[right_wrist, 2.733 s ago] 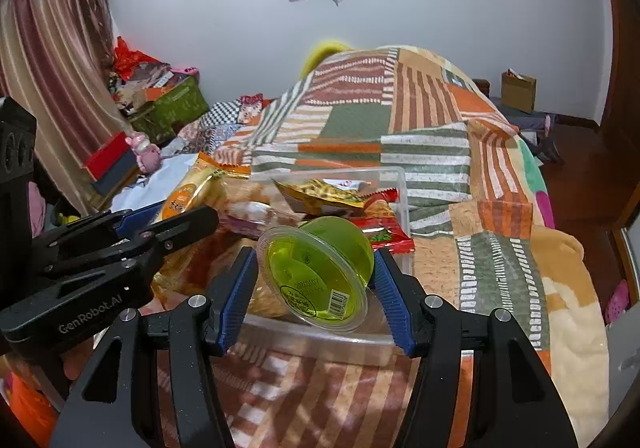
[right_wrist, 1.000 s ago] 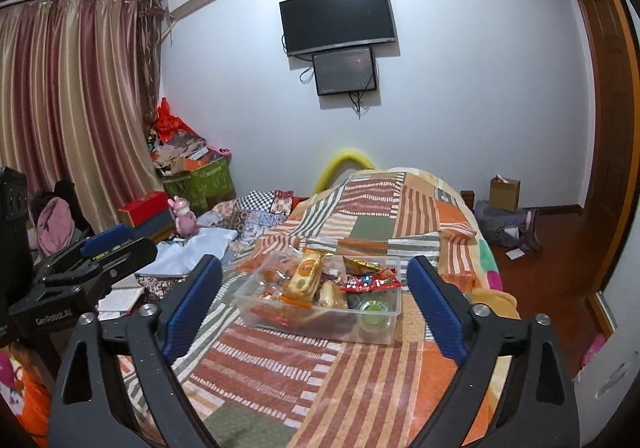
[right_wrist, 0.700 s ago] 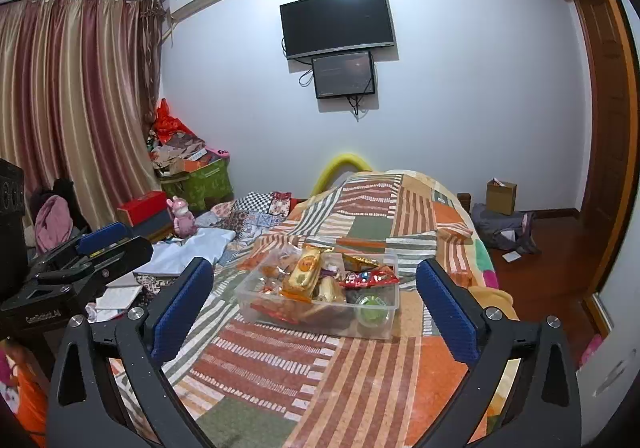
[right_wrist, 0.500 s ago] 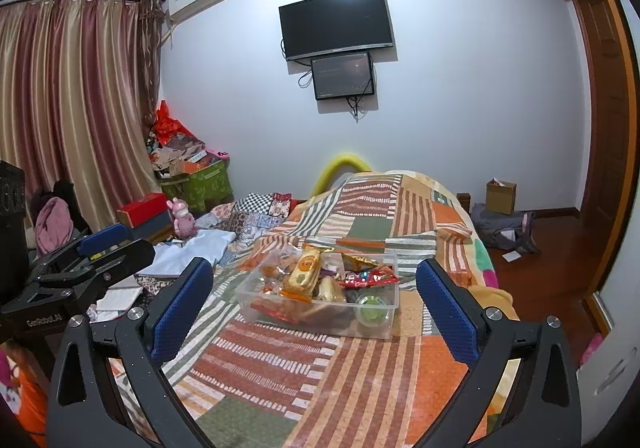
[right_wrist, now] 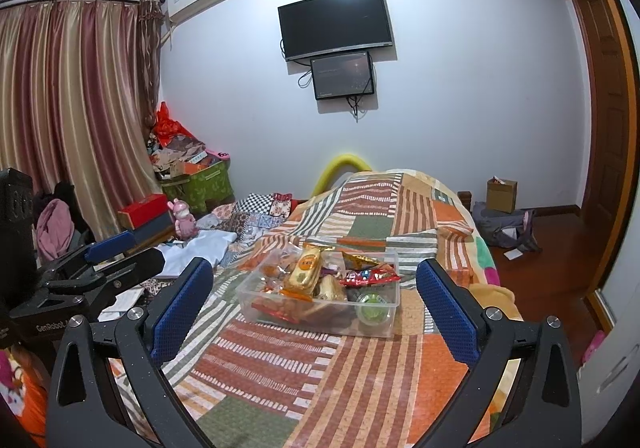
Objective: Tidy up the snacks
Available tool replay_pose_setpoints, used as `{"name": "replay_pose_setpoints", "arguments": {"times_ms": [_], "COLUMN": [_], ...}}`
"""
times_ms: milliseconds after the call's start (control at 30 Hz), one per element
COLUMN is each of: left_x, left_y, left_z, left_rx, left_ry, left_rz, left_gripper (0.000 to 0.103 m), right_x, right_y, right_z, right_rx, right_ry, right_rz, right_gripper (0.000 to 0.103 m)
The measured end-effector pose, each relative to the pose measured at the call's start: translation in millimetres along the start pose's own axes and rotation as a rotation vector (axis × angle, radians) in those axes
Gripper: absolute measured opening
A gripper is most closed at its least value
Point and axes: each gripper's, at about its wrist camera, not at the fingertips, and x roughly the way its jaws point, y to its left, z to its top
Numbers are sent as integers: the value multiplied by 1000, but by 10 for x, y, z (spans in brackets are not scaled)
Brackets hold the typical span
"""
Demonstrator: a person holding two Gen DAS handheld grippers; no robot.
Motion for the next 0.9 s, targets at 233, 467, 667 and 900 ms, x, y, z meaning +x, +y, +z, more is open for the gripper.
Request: {"name": "replay_pose_setpoints", "arguments": {"times_ms": [233, 467, 667, 900], "left_x": [15, 14, 16, 21], "left_y": [7, 10, 10, 13], "left_z": [0, -8, -11, -6], "left_rx": [0, 1, 1, -7], "left_ry": [3, 1, 4, 11], "left_rz": [-4, -3, -4, -18], "left_gripper": [95, 95, 96, 96], "right_x": [-3, -5, -4, -6], "right_y": [13, 16, 20, 28], "right_z": [-3, 3, 5, 9], "right_rx": [1, 1, 1, 2], "right_ry": [0, -1, 0, 0], "right_rz": [2, 1, 1, 1], "right_gripper": [102, 102, 102, 102]}}
